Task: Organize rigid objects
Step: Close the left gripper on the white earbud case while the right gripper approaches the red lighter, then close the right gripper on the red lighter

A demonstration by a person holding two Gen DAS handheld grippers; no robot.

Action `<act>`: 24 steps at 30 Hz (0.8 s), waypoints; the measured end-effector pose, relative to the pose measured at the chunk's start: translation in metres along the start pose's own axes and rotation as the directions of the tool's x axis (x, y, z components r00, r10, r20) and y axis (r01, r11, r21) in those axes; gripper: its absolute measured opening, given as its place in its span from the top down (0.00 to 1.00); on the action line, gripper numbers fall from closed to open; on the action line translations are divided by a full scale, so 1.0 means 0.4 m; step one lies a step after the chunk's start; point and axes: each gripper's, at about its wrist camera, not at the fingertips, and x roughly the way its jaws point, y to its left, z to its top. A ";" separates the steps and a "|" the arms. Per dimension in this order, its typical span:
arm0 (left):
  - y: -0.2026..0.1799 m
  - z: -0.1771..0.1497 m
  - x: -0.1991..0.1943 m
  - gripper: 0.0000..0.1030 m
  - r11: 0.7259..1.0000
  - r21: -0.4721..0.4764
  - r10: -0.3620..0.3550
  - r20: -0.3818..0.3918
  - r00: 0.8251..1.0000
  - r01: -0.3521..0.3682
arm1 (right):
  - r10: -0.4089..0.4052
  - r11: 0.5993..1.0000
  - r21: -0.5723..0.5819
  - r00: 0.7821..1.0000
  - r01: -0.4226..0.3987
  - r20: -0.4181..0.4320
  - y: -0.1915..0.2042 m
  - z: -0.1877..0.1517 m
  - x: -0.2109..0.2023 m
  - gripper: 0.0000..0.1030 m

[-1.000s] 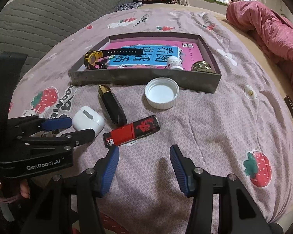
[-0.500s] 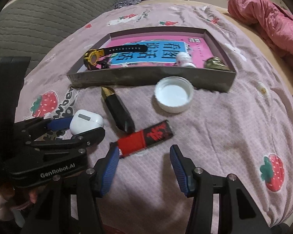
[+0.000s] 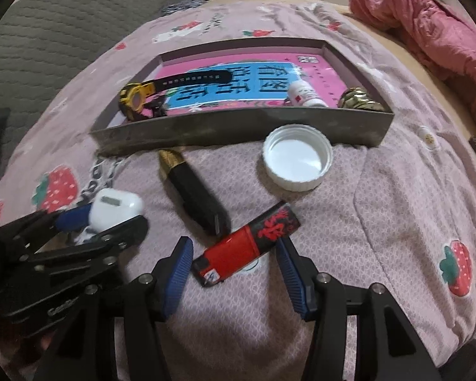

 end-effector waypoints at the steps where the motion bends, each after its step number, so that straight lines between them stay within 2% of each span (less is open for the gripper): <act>1: -0.006 -0.002 0.001 0.39 1.000 0.013 0.012 0.000 1.000 -0.012 | -0.021 1.000 0.003 1.000 0.021 -0.011 -0.002 -0.002 0.007 0.47; 6: -0.026 -0.008 0.004 0.39 0.997 0.051 0.053 0.006 0.999 -0.053 | -0.046 0.999 -0.018 0.999 0.046 -0.002 -0.017 -0.013 0.006 0.47; 12: -0.020 -0.008 0.001 0.39 0.998 0.039 0.042 0.005 0.999 -0.042 | -0.028 0.999 -0.020 1.000 0.028 -0.010 -0.080 -0.024 -0.008 0.47; 18: -0.025 -0.006 0.002 0.39 0.998 0.037 0.044 0.005 0.999 -0.045 | 0.009 1.000 -0.008 1.000 -0.009 -0.009 -0.102 -0.027 -0.013 0.47; 22: -0.024 -0.007 0.001 0.39 0.998 0.035 0.045 0.006 0.999 -0.045 | -0.034 0.999 0.010 0.999 0.034 0.010 -0.124 -0.026 -0.016 0.48; 24: -0.025 -0.008 0.000 0.39 0.998 0.034 0.046 0.007 0.999 -0.046 | -0.028 0.999 0.035 1.000 0.028 0.009 -0.139 -0.025 -0.017 0.48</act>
